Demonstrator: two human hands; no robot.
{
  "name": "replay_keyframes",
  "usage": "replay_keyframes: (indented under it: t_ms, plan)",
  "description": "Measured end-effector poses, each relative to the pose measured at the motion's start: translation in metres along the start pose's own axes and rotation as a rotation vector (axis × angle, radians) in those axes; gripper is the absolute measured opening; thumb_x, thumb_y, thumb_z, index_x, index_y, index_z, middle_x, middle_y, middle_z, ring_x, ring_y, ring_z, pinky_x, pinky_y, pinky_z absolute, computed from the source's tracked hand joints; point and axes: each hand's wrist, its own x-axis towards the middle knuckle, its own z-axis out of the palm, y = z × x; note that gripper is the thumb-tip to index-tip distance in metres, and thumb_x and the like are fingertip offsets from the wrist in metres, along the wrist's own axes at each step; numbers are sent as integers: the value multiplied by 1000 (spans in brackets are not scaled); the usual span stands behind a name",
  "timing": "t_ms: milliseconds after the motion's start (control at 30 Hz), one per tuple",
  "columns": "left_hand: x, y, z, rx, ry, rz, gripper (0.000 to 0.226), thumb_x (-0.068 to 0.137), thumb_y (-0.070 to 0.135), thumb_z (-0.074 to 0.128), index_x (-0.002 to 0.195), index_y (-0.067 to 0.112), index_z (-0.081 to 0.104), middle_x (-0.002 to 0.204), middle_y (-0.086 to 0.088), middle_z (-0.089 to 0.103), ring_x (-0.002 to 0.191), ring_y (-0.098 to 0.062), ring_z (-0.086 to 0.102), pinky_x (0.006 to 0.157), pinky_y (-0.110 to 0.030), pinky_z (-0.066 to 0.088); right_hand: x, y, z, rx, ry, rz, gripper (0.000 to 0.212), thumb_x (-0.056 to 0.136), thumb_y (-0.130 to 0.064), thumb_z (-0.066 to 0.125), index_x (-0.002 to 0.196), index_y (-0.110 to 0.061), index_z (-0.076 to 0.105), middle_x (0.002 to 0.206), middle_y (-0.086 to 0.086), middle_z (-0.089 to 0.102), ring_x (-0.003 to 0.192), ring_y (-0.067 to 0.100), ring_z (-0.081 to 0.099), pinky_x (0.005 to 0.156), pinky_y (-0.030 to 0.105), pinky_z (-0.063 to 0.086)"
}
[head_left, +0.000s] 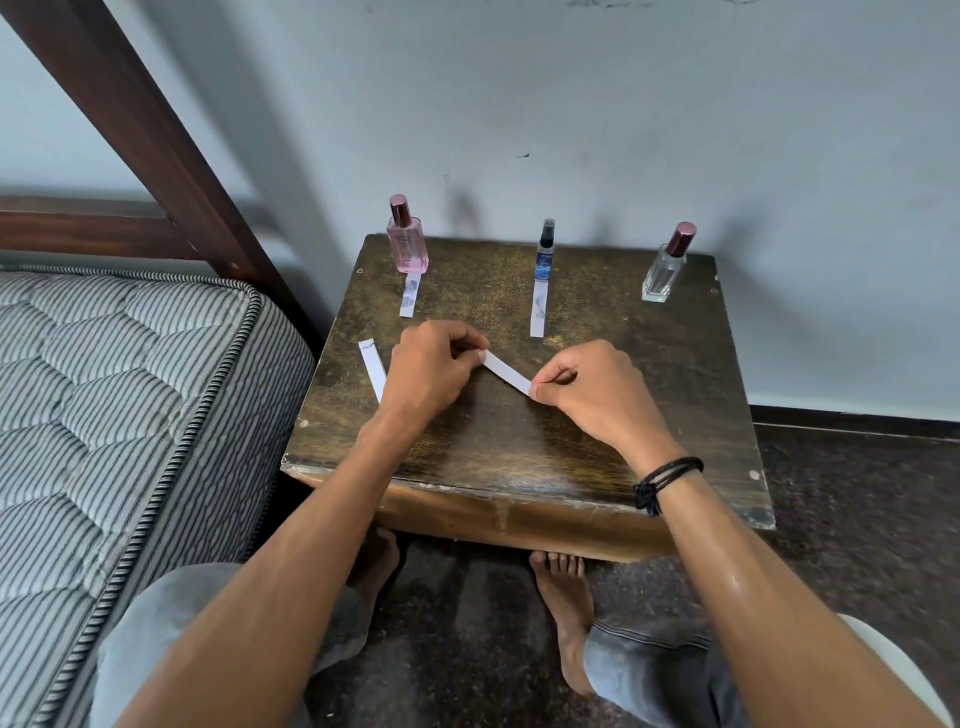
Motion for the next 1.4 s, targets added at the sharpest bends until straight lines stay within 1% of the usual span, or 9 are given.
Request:
replay_keyframes:
  t_ms: [133, 233, 400, 533, 733, 900, 1033, 1267, 1400]
  plan:
    - [-1, 0, 3, 31, 1, 20, 10, 88, 18, 76, 96, 22, 79, 97, 8, 76, 88, -8, 65, 91, -30, 52, 1, 1, 1, -46, -20, 19, 3, 85, -34, 79, 83, -31, 80, 84, -14, 71, 78, 5, 64, 62, 24, 42]
    - [-2, -1, 4, 43, 3, 36, 10, 88, 17, 75, 96, 21, 79, 99, 7, 76, 89, -10, 65, 90, -31, 53, 1, 3, 2, -57, -43, 26, 5, 85, -36, 80, 81, -32, 79, 80, -15, 71, 75, 7, 66, 59, 24, 43]
    - [-1, 0, 4, 55, 3, 45, 10, 88, 17, 75, 97, 21, 79, 97, 5, 75, 87, -11, 64, 87, -31, 53, 2, 3, 0, -46, -67, 22, 7, 85, -34, 77, 79, -32, 78, 75, -16, 70, 71, 2, 63, 56, 23, 38]
    - [-2, -1, 3, 49, 8, 52, 10, 88, 17, 75, 97, 20, 79, 96, 4, 75, 86, -11, 64, 87, -34, 54, 2, 2, 0, -29, -67, 26, 8, 85, -31, 77, 77, -31, 78, 74, -15, 70, 70, 2, 63, 57, 23, 39]
    - [-2, -1, 0, 46, 7, 52, 10, 89, 15, 75, 98, 18, 79, 98, 3, 75, 88, -12, 65, 89, -36, 55, 4, 2, 1, 43, -22, 16, 11, 87, -24, 74, 78, -30, 77, 81, -18, 69, 79, 2, 64, 64, 25, 43]
    - [-1, -1, 0, 54, 8, 52, 12, 88, 15, 76, 98, 19, 79, 98, 3, 74, 88, -14, 65, 88, -38, 56, 5, 5, 1, 16, -4, 29, 11, 87, -25, 73, 77, -30, 76, 82, -17, 69, 79, 4, 64, 66, 28, 46]
    - [0, 0, -2, 49, 4, 45, 11, 88, 15, 75, 98, 18, 79, 95, 5, 72, 86, -12, 64, 87, -36, 56, 5, 8, 2, -6, 0, 29, 11, 88, -27, 73, 78, -31, 75, 84, -19, 69, 80, 5, 65, 68, 28, 47]
    - [1, 3, -1, -44, 73, 19, 12, 92, 13, 68, 94, 19, 78, 94, 4, 74, 88, -15, 68, 86, -40, 56, 4, 13, -3, -22, 31, 19, 6, 90, -30, 73, 84, -30, 77, 88, -15, 69, 80, 3, 64, 59, 15, 33]
    - [1, 8, -2, -95, 91, 34, 13, 94, 11, 65, 98, 17, 76, 93, 6, 72, 80, -7, 66, 81, -33, 56, 7, 18, -7, -6, 54, 36, 6, 88, -31, 73, 82, -31, 76, 91, -14, 72, 86, 7, 66, 63, 23, 41]
